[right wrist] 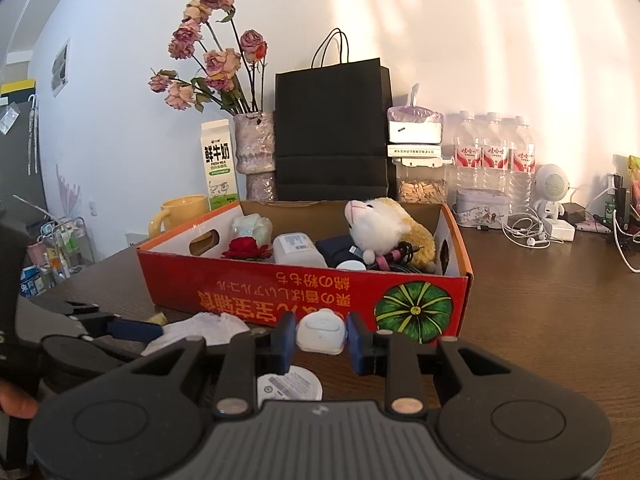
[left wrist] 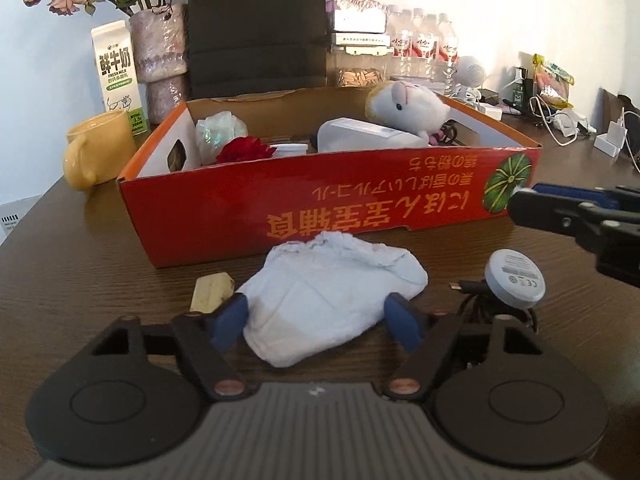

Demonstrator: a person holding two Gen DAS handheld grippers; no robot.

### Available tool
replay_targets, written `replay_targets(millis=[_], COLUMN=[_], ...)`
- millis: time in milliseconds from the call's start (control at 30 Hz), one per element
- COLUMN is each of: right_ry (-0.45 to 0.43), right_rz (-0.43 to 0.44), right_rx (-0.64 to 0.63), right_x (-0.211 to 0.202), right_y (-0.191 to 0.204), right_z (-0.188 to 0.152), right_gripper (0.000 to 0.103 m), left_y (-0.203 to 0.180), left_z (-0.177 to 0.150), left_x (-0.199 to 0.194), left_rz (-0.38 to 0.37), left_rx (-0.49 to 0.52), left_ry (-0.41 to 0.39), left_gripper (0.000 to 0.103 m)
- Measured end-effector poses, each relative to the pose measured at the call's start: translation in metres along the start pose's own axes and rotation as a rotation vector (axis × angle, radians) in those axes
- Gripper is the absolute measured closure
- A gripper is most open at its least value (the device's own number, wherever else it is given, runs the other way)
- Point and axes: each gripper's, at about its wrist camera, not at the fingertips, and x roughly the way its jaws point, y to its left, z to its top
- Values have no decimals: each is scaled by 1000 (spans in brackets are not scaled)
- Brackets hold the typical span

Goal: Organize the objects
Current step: 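Grasp the white cloth with the left gripper while the right grasps the small white oval piece, then carry the cloth and oval piece into the box and open both grippers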

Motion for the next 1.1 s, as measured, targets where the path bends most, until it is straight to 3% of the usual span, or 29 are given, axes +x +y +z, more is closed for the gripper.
replay_targets(millis=[267, 800, 1100], right_ry=[13, 11, -18], right_rz=[-9, -16, 6], right_rx=[3, -29, -68], right_x=[1, -2, 5], right_y=[-1, 10, 29], right_z=[-4, 4, 30], right_gripper=[77, 77, 77], left_y=[6, 35, 46], left_z=[-1, 22, 42], left_x=[-10, -79, -82], left_rz=[-57, -81, -94], left_rx=[-20, -11, -21], left_ry=[-24, -222, -269], left_gripper=[51, 53, 53])
